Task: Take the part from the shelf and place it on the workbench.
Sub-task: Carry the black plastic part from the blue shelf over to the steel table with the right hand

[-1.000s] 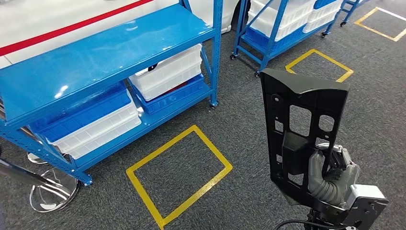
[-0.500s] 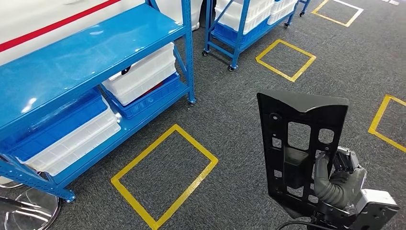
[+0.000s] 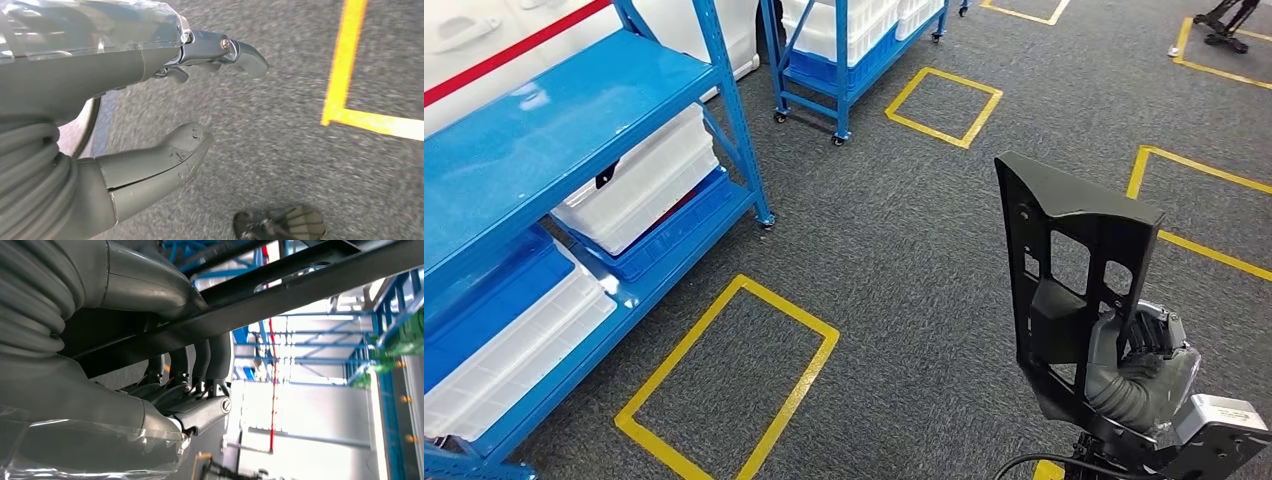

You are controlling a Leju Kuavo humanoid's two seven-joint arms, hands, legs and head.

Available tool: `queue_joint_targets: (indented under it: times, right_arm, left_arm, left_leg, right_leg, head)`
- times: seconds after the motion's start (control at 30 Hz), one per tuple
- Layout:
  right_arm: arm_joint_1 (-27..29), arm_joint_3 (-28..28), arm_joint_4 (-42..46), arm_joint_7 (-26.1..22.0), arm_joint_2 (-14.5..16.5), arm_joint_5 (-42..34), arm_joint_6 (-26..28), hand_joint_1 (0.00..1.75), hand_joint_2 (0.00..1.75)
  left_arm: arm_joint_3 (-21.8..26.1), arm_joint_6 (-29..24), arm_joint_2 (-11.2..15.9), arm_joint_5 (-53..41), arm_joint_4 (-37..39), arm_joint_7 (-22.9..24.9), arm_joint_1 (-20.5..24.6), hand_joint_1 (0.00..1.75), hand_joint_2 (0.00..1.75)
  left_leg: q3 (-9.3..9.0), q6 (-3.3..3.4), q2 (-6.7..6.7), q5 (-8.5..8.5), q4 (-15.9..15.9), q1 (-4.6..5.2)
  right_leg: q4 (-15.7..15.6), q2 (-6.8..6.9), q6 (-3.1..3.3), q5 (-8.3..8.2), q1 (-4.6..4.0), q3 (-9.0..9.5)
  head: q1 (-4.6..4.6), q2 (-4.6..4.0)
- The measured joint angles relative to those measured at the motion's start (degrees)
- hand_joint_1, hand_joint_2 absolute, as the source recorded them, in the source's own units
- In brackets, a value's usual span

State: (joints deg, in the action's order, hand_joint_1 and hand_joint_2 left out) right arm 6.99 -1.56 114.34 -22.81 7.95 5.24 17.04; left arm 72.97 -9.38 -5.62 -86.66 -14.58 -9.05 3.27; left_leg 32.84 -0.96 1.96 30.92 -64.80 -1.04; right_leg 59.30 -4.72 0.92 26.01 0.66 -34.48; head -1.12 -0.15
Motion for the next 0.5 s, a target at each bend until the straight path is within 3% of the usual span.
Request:
queue_joint_targets:
  times: [0.07, 0.1, 0.17, 0.23, 0.3, 0.37, 0.4, 0.43, 0.5]
  right_arm:
    - [0.0, 0.0, 0.1, -0.3, 0.3, 0.1, 0.5, 1.75, 1.75]
    - [0.1, 0.0, 0.2, -0.5, 0.4, 0.2, 0.8, 1.75, 1.75]
    - [0.3, -0.1, 0.5, -0.8, 0.5, 0.4, 1.2, 1.75, 1.75]
    - [0.4, -0.2, 0.8, -0.9, 0.6, 0.6, 1.6, 1.75, 1.75]
    - [0.3, -0.2, 1.0, -0.9, 0.6, 0.8, 1.7, 1.75, 1.75]
    - [0.4, -0.3, 1.0, -1.0, 0.6, 0.7, 2.0, 1.75, 1.75]
    - [0.4, -0.4, 1.0, -1.2, 0.7, 0.7, 2.2, 1.75, 1.75]
    - [0.4, -0.5, 1.0, -1.3, 0.7, 0.5, 2.3, 1.75, 1.75]
    - [0.4, -0.8, 1.2, -1.4, 0.7, 0.1, 2.5, 1.75, 1.75]
  left_arm:
    - [0.0, 0.1, 0.0, -0.1, 0.0, 0.1, 0.0, 0.0, 1.75]
    - [0.0, 0.1, 0.0, -0.2, 0.0, 0.2, 0.0, 0.0, 1.75]
    - [0.0, 0.3, 0.0, -0.3, 0.0, 0.3, 0.1, 0.0, 1.75]
    - [0.0, 0.4, 0.0, -0.3, 0.0, 0.2, 0.1, 0.0, 1.75]
    - [0.0, 0.5, 0.0, -0.3, 0.0, 0.2, 0.0, 0.0, 1.75]
    - [0.0, 0.5, 0.0, -0.4, 0.0, 0.3, -0.1, 0.0, 1.75]
    - [0.0, 0.5, 0.0, -0.5, 0.0, 0.3, -0.1, 0.0, 1.75]
    - [0.0, 0.5, 0.1, -0.7, 0.0, 0.4, -0.1, 0.0, 1.75]
    - [0.0, 0.3, 0.1, -1.0, 0.0, 0.4, 0.1, 0.0, 1.75]
  left_leg:
    - [-1.95, 0.16, 2.88, -1.73, 5.0, -0.23]
    - [-2.08, 0.35, 3.49, -1.59, 5.6, -0.17]
    - [-2.15, 1.07, 2.16, -2.0, 6.0, -0.04]
    - [-2.27, 1.95, 0.53, -2.5, 6.6, -0.11]
    - [-2.27, 2.43, -1.2, -2.69, 6.9, 0.05]
    - [-2.16, 2.54, -2.99, -2.66, 6.8, 0.31]
    - [-2.14, 2.55, -3.84, -2.63, 6.8, 0.39]
    - [-2.18, 2.53, -4.63, -2.58, 6.8, 0.44]
    - [-2.43, 2.35, -5.95, -2.4, 6.8, 0.5]
  right_leg:
    - [0.4, -1.47, -0.72, -0.13, 0.06, -0.58]
    - [0.5, -2.17, -1.21, -0.35, 0.12, -0.93]
    - [0.4, -2.99, -2.1, -0.77, 0.35, -1.42]
    - [2.4, -0.54, -2.6, 0.57, 0.2, -2.47]
    - [8.5, 2.99, -2.86, 4.15, 0.06, -5.26]
    - [15.0, 4.17, -3.09, 6.83, 0.2, -8.16]
    - [15.9, 4.41, -3.11, 6.76, 0.25, -8.43]
    - [14.5, 4.65, -3.05, 5.65, 0.24, -7.48]
    - [6.9, 6.09, -2.58, 2.35, 0.0, -3.09]
  head:
    - [-0.01, 0.0]
    - [-0.02, 0.0]
    - [0.01, 0.0]
    - [0.34, 0.0]
    - [0.75, 0.0]
    - [0.86, 0.0]
    - [0.87, 0.0]
    - [0.88, 0.0]
    - [0.95, 0.0]
